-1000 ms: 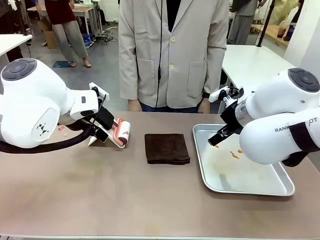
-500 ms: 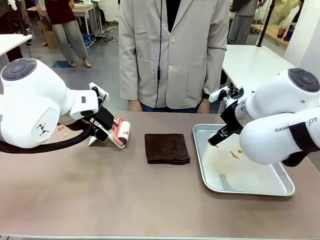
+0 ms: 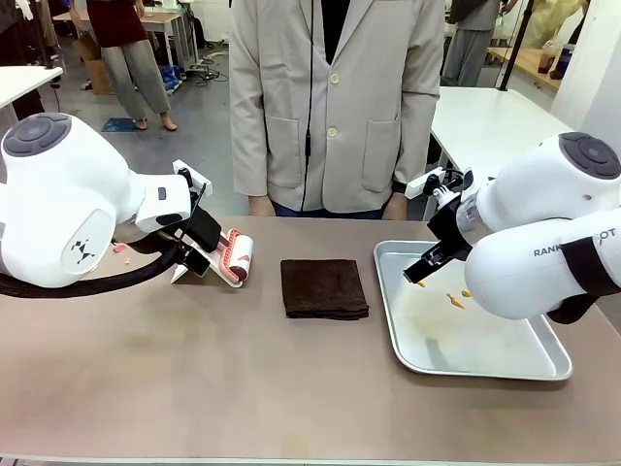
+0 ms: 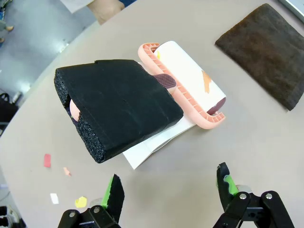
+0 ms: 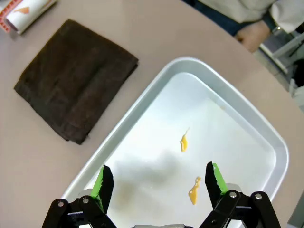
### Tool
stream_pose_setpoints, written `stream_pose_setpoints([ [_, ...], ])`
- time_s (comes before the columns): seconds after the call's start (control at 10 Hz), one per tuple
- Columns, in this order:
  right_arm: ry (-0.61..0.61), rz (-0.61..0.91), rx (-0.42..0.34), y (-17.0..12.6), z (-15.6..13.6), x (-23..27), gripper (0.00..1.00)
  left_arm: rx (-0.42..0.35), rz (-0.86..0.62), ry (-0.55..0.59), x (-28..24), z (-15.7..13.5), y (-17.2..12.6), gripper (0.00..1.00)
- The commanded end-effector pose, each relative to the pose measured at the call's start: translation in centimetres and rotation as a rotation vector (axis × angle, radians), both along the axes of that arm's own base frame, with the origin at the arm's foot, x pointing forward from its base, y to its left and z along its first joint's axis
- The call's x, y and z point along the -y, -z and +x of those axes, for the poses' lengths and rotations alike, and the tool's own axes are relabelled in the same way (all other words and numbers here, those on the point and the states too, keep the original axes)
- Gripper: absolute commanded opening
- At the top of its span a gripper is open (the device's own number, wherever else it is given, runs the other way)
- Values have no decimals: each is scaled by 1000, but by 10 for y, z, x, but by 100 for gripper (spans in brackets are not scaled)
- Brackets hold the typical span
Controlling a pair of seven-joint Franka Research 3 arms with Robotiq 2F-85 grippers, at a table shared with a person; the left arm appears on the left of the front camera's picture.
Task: Clean the surface of the table.
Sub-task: Hold the Lint Roller with your left hand and the towel with your right hand.
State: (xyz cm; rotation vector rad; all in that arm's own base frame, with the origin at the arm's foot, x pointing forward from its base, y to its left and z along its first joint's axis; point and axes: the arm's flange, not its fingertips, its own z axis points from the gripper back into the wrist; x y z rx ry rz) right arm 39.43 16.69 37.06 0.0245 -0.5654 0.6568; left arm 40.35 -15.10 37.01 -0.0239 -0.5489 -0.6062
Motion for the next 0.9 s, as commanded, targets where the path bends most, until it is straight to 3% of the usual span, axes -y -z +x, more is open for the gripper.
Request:
stream_pose_setpoints([
  [0.0,0,1,0,0,0,0,100,0,0,1,0,0,0,100],
  [0.2,-12,60,-44,-10,-10,0,100,0,0,0,0,0,0,100],
  [0.3,6,108,-116,-25,-21,3,100,-79,-68,51,-2,-15,-17,100],
  [0.6,252,500,-392,-81,-44,30,100,-190,-269,-100,-25,-68,-81,100],
  [0.8,82,755,-523,-116,-68,72,100,-183,-609,46,-63,-107,-117,100],
])
